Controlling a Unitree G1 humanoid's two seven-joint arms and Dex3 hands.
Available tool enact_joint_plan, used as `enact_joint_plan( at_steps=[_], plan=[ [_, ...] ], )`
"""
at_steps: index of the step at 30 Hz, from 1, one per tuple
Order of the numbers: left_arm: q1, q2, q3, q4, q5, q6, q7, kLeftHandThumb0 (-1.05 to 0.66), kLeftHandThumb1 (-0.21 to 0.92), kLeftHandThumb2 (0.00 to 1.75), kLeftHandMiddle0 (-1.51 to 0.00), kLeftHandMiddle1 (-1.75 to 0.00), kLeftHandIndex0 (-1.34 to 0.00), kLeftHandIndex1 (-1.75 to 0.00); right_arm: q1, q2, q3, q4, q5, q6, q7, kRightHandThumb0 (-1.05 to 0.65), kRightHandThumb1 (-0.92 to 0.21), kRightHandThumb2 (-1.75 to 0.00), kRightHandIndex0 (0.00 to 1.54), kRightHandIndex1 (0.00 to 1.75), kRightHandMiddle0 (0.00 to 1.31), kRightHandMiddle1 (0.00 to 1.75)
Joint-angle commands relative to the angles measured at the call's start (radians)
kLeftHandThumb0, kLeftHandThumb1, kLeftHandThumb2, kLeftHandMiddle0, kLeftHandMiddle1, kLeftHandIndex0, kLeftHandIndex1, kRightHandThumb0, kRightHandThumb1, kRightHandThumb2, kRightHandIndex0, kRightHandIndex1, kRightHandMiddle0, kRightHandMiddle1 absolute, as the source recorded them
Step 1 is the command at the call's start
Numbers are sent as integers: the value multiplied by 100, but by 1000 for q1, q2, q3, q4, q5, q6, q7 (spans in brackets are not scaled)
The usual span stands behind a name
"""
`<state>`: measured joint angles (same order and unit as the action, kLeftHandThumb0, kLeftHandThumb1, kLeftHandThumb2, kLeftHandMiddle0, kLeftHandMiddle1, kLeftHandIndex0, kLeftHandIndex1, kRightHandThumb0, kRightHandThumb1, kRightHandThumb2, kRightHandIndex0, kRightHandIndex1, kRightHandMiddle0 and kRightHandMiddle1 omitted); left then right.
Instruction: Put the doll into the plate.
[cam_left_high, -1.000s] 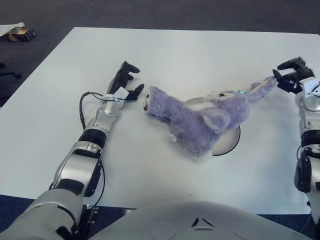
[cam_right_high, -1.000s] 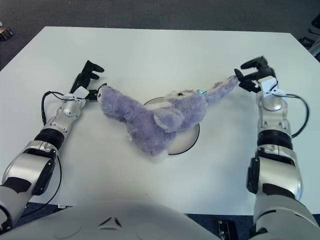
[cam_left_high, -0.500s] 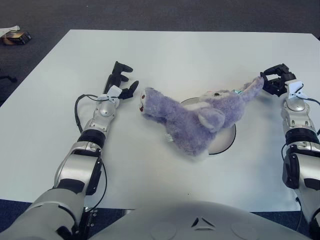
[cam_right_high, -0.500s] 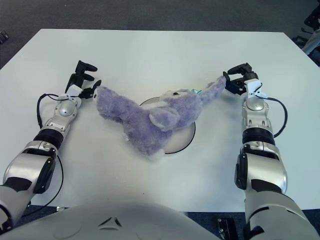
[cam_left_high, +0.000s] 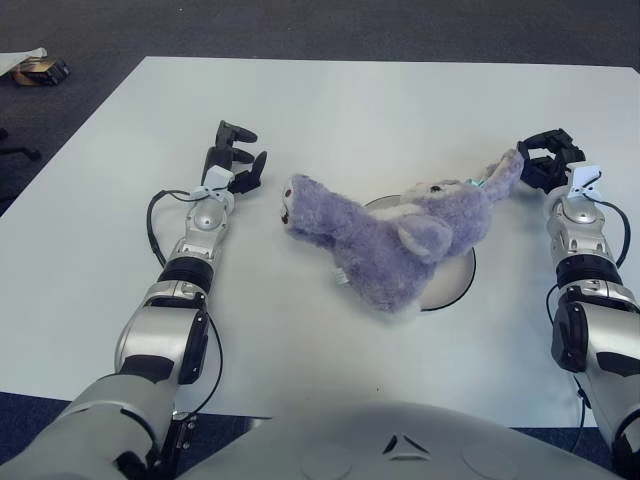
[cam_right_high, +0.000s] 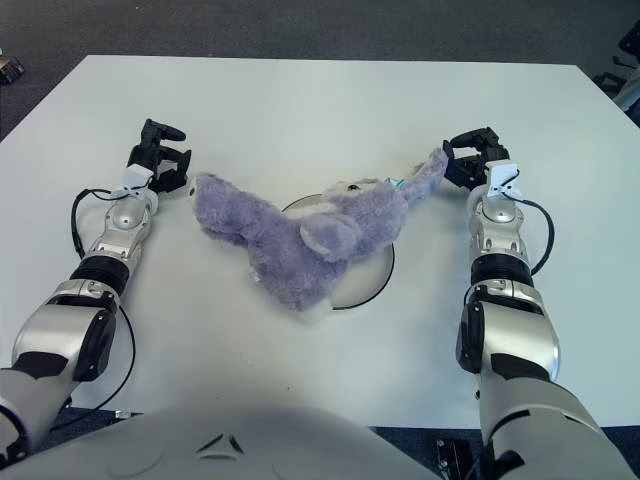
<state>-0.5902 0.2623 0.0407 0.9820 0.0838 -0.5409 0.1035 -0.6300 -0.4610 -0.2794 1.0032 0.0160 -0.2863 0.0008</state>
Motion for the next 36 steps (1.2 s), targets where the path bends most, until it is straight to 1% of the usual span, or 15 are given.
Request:
enact_joint_plan(
  at_steps=[1, 9, 13, 18, 25, 30, 32, 36],
  plan=[
    [57, -38, 23, 36, -36, 11, -29, 0, 77, 70, -42, -155, -10, -175, -22, 7, -11, 35, 24, -15, -4, -1, -59, -92, 43, 154, 32, 175],
    [54, -56, 59, 37, -73, 14, -47, 0, 76, 71, -43, -153, -12, -175, -27, 14, -9, 73, 31, -19, 0, -1, -59, -92, 45, 153, 31, 175],
    [51, -69, 80, 37, -89, 22, -34, 0, 71, 77, -47, -150, -16, -175, -28, 22, -3, 87, 31, -15, -1, -1, -59, -92, 46, 152, 30, 175],
    [47, -83, 102, 34, -96, 37, -8, -1, 67, 81, -49, -149, -20, -175, -35, 28, 7, 112, 30, -3, 4, -1, -58, -92, 49, 149, 31, 175],
    [46, -96, 115, 29, -98, 43, 5, -1, 64, 84, -51, -147, -23, -175, -49, 31, 20, 145, 27, 13, 5, -1, -50, -101, 60, 143, 35, 175],
    [48, -102, 120, 23, -97, 48, 12, -1, 63, 86, -51, -148, -24, -175, -51, 39, 28, 154, 25, 20, 0, -1, -42, -111, 66, 146, 37, 175],
    [50, -107, 121, 18, -98, 53, 17, -1, 60, 90, -52, -150, -25, -175, -52, 44, 31, 155, 25, 27, -1, -1, -36, -120, 69, 149, 38, 175],
    [52, -111, 123, 11, -100, 60, 16, -1, 57, 95, -53, -152, -26, -175, -52, 48, 33, 155, 27, 32, -1, -1, -32, -126, 71, 153, 40, 175]
  ],
)
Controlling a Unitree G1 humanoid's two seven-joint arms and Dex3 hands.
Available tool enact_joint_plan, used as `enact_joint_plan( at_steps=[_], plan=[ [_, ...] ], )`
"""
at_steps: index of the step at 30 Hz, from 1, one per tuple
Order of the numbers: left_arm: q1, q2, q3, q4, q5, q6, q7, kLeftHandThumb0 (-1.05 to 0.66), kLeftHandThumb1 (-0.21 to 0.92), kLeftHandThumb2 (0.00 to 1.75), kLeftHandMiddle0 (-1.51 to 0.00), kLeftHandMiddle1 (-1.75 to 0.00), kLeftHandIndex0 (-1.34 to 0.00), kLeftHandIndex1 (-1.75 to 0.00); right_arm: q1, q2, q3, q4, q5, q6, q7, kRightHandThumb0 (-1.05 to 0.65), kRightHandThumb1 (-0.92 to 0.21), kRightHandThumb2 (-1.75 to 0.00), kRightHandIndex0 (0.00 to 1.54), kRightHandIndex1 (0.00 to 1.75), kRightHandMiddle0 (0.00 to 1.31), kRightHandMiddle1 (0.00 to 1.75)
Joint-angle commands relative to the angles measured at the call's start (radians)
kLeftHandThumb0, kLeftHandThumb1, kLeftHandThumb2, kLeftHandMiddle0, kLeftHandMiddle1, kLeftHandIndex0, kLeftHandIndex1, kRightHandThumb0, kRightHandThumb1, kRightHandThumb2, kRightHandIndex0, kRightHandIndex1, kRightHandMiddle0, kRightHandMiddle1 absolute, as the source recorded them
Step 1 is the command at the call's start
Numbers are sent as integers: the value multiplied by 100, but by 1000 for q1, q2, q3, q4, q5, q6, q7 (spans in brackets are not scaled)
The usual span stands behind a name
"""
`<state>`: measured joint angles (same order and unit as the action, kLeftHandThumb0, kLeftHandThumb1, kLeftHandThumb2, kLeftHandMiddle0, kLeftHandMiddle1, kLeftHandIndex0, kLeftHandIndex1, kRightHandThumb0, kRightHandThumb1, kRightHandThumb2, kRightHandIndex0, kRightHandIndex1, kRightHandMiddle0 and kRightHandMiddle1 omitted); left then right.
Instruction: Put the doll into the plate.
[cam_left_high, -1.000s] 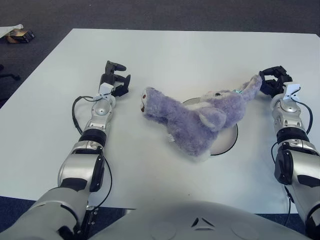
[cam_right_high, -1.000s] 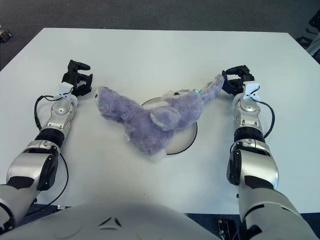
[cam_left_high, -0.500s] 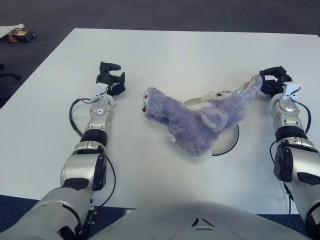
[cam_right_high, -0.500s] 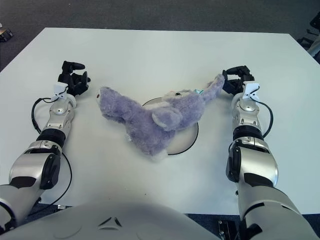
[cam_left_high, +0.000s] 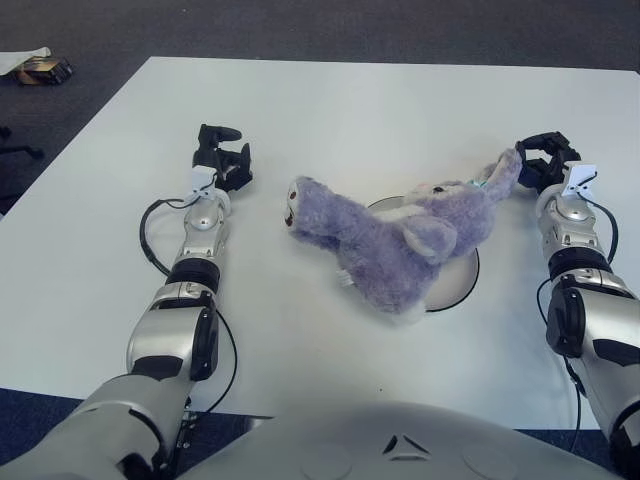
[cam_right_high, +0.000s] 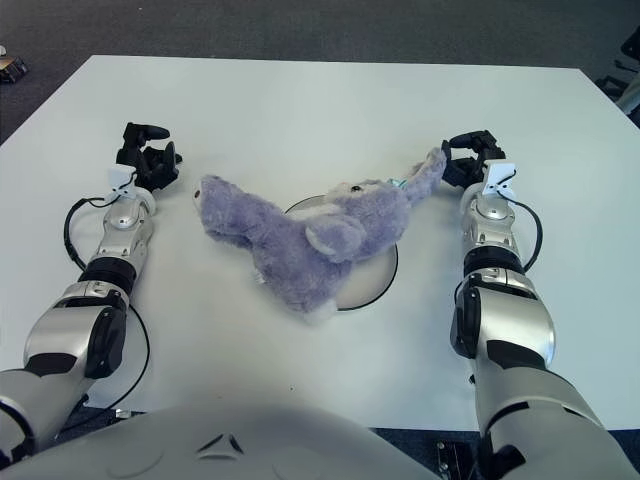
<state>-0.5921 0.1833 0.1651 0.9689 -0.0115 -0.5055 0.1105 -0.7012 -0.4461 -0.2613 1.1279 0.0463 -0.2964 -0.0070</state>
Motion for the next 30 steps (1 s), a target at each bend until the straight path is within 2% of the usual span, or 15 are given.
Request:
enact_joint_plan(
  at_steps=[1, 9, 17, 21, 25, 30],
  plan=[
    [55, -34, -1, 24, -6, 26, 5, -1, 55, 98, -53, -154, -26, -175, 19, 36, 15, 30, -2, 44, 8, -1, -30, -128, 72, 154, 40, 175],
    [55, -29, 2, 42, -21, 13, -45, -1, 39, 124, -59, -171, -31, -175, 31, 56, 16, 11, 10, 47, 19, -1, -21, -141, 76, 162, 45, 175],
    [62, -21, 1, 47, -24, 1, -93, -1, 21, 145, -72, -174, -44, -173, 52, 74, 6, -33, 36, 51, 33, -1, -17, -147, 77, 167, 47, 175],
    [66, -18, 6, 41, -36, 4, -130, -1, 18, 148, -75, -175, -46, -172, 75, 85, -1, -89, 50, 53, 36, -1, -16, -150, 76, 171, 48, 175],
    [77, -16, 15, 18, -57, 6, -171, -2, 15, 151, -77, -175, -49, -170, 109, 98, -9, -167, 66, 60, 28, -1, -9, -158, 80, 174, 55, 172],
    [98, -18, 20, -31, -82, 14, -204, -2, 14, 152, -78, -175, -51, -169, 157, 115, -16, -266, 79, 69, 18, -1, -6, -160, 81, 174, 59, 170]
  ],
)
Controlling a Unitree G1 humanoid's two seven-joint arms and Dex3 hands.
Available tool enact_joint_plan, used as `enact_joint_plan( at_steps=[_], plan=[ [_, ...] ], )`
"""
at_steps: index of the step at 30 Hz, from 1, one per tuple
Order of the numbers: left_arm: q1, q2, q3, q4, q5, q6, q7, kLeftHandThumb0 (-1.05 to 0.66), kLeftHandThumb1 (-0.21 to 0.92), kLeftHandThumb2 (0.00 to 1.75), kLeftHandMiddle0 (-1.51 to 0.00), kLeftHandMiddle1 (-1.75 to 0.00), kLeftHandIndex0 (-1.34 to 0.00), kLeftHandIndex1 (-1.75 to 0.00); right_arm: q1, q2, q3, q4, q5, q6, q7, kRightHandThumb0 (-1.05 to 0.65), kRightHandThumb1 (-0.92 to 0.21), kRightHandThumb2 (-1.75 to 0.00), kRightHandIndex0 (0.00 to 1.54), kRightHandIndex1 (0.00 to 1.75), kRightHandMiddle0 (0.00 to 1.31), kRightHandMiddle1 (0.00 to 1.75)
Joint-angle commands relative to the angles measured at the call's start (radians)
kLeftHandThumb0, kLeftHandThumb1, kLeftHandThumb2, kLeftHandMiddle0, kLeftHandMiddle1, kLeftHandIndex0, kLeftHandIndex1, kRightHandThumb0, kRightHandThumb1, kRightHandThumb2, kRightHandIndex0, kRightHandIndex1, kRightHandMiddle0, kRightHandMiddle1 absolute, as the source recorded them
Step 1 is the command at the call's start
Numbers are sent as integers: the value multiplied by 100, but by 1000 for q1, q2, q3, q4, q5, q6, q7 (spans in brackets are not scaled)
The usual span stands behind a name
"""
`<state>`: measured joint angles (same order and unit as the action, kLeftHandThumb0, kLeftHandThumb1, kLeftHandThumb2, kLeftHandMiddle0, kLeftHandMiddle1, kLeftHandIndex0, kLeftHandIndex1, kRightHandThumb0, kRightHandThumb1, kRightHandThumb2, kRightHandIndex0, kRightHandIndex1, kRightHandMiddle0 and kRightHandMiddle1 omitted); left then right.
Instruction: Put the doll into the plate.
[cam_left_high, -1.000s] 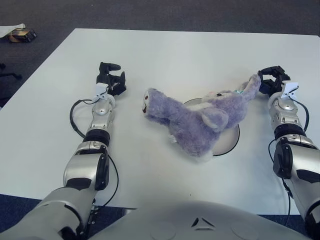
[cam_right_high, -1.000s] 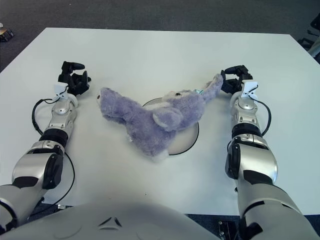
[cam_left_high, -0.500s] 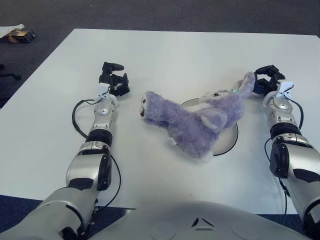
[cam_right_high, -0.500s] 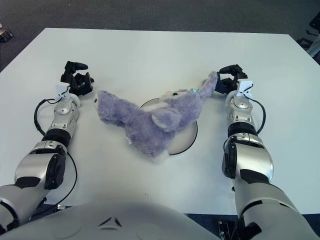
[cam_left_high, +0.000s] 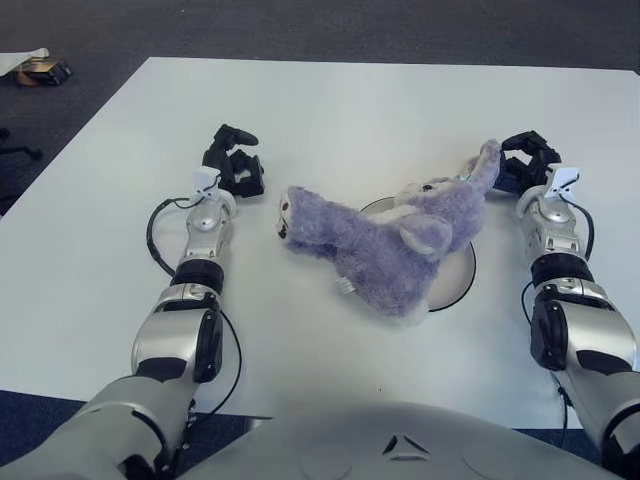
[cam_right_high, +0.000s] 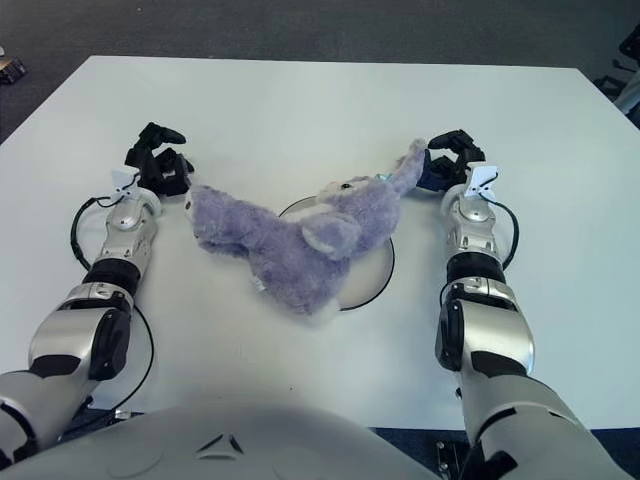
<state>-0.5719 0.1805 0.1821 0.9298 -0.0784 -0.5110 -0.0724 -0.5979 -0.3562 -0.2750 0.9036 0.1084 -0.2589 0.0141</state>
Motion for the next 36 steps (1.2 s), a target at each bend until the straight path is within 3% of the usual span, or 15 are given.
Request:
enact_joint_plan(
  at_steps=[1, 6, 16, 27, 36],
  plan=[
    [83, -17, 4, -4, -20, 22, -26, -2, 14, 152, -78, -175, -52, -168, 69, 31, -3, -73, 18, 36, -6, -1, -6, -160, 81, 175, 59, 170],
    [130, -27, -5, -109, -32, 52, -37, -2, 14, 152, -78, -175, -52, -167, 170, 74, -11, -282, 33, 66, -29, -1, -8, -158, 79, 173, 57, 173],
    [196, -20, -24, -247, -25, 117, -44, -1, 13, 153, -78, -175, -51, -171, 266, 122, -25, -475, 57, 125, -50, -1, -9, -155, 82, 163, 56, 175],
    [231, -21, -32, -327, -24, 158, -47, -1, 12, 155, -79, -175, -51, -172, 321, 148, -25, -587, 60, 181, -54, -1, -8, -155, 83, 163, 57, 175],
    [249, -22, -38, -368, -15, 192, -35, -1, 12, 155, -79, -175, -51, -172, 329, 156, -28, -605, 65, 209, -54, -1, -8, -154, 84, 159, 57, 175]
  ],
)
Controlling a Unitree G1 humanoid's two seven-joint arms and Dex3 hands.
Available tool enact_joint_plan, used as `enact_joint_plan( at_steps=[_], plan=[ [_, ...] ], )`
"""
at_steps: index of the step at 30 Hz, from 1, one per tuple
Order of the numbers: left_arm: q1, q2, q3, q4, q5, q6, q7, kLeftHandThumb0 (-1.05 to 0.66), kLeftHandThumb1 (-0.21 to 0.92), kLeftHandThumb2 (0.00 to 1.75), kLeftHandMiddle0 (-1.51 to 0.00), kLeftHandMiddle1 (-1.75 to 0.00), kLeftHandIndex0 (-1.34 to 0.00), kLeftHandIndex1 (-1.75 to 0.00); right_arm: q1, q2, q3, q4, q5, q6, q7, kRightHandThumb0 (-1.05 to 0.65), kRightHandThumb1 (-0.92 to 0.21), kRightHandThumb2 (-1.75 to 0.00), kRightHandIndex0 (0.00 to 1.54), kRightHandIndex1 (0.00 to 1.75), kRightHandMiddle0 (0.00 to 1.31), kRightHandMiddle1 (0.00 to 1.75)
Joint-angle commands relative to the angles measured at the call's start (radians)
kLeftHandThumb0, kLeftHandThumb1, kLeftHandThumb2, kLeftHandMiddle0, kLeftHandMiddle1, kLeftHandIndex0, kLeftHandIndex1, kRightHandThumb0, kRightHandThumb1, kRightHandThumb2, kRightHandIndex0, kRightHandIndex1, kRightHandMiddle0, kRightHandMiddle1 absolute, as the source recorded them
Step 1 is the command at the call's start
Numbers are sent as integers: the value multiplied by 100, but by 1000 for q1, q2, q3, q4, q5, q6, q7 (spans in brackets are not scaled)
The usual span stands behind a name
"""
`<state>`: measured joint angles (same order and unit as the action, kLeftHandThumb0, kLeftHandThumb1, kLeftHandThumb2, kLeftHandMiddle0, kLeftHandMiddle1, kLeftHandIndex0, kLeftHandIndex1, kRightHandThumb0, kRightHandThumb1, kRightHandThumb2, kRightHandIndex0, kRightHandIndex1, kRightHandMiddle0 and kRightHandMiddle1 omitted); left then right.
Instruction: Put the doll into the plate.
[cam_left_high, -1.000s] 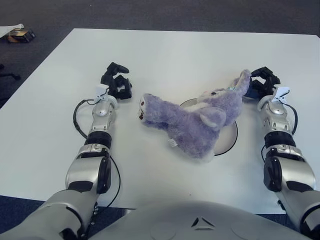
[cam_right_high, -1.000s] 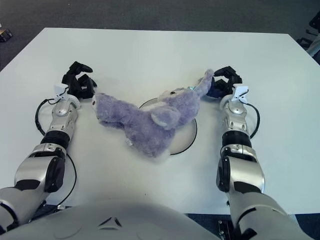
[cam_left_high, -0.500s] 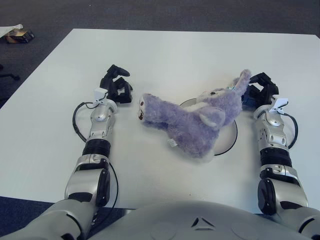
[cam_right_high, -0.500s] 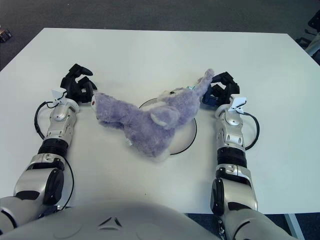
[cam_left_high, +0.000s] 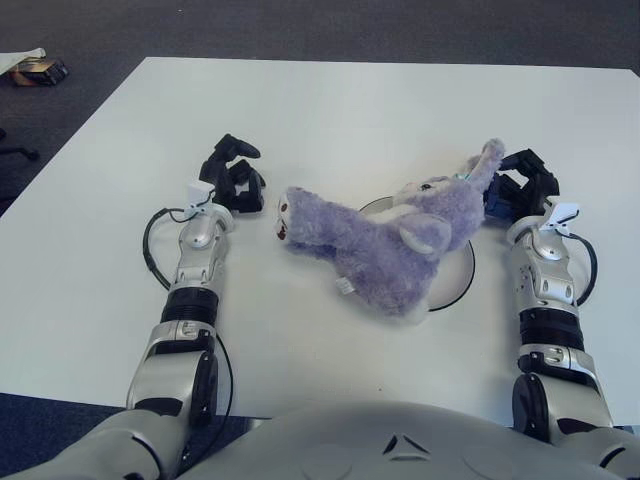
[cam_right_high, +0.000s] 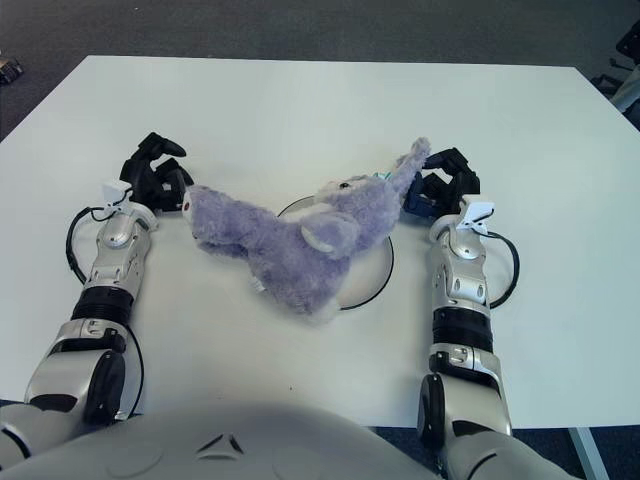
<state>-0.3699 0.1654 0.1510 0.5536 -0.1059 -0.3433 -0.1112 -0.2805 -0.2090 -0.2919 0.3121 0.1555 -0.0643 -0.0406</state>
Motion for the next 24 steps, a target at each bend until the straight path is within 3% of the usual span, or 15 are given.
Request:
enact_joint_plan(
  at_steps=[1, 24],
  plan=[
    [49, -7, -8, 3, 13, 28, 6, -1, 12, 155, -79, -175, -51, -172, 12, 9, -11, -14, 17, 16, 0, -1, -8, -154, 84, 159, 57, 175],
    [96, -50, -12, -72, 31, 93, 70, -1, 11, 155, -80, -175, -55, -168, 51, 33, 8, -25, -7, 13, -23, -1, -7, -158, 82, 166, 58, 175]
  ],
)
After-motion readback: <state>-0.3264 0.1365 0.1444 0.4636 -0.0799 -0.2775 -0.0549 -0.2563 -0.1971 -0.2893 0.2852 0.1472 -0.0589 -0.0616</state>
